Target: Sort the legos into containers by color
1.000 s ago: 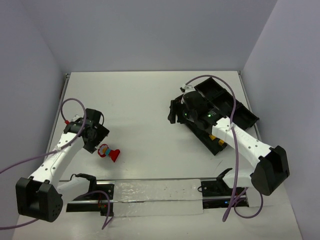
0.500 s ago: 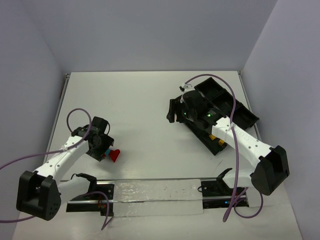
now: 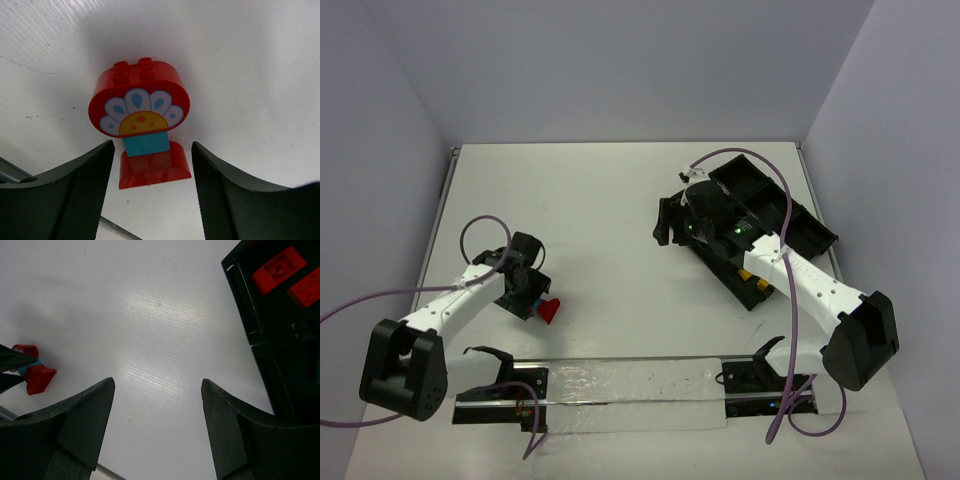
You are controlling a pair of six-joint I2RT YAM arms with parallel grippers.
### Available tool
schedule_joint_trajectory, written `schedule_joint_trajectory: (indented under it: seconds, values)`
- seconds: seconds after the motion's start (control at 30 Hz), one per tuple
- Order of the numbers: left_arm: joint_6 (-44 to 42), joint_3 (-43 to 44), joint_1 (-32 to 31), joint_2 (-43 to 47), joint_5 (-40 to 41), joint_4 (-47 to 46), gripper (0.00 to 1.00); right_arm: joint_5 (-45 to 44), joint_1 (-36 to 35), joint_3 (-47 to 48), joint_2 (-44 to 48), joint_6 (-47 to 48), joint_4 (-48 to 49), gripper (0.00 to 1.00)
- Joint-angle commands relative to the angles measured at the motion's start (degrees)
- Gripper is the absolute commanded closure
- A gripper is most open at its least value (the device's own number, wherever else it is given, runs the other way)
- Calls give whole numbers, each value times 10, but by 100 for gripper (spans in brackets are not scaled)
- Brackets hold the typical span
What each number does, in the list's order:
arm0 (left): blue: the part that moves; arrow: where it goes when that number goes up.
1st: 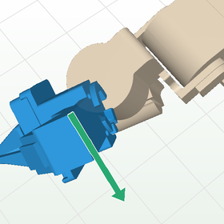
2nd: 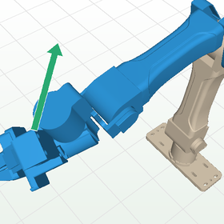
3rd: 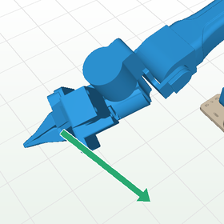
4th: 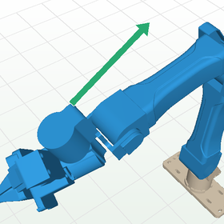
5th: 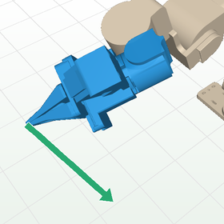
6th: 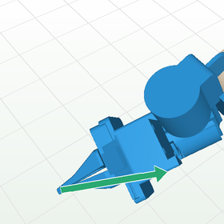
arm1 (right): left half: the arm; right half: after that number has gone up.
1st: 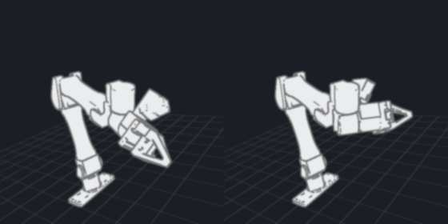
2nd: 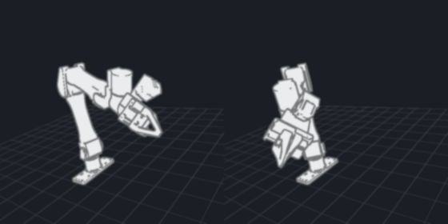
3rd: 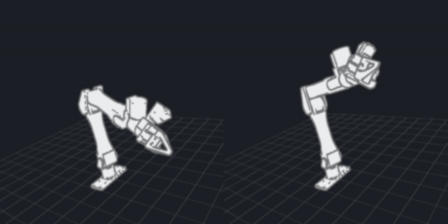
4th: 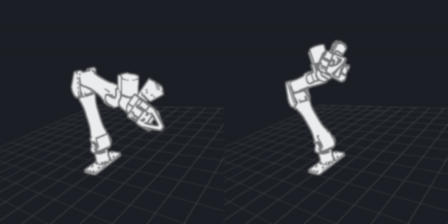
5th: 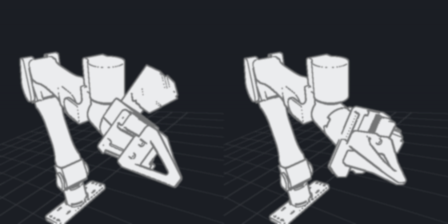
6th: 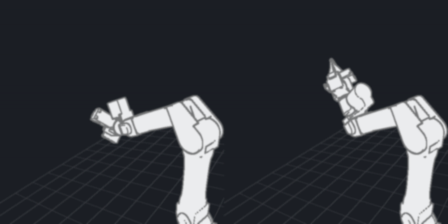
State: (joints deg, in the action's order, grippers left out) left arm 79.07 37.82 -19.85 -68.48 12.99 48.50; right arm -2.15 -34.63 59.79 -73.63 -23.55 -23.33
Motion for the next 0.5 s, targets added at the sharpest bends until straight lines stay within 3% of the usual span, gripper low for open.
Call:
schedule_joint_trajectory:
  seconds: [0.0, 0.17, 0.47]
  values:
    - [6, 8, -8, -18, -1, -20, 32, -5, -3, 18, 12, -2, 10, 22]
    - [9, -12, -15, -24, -8, -44, 39, -12, -3, 14, 18, -2, 10, 22]
    - [-33, 39, -16, -62, 5, -57, 76, -19, -3, 8, 40, -2, 5, 22]
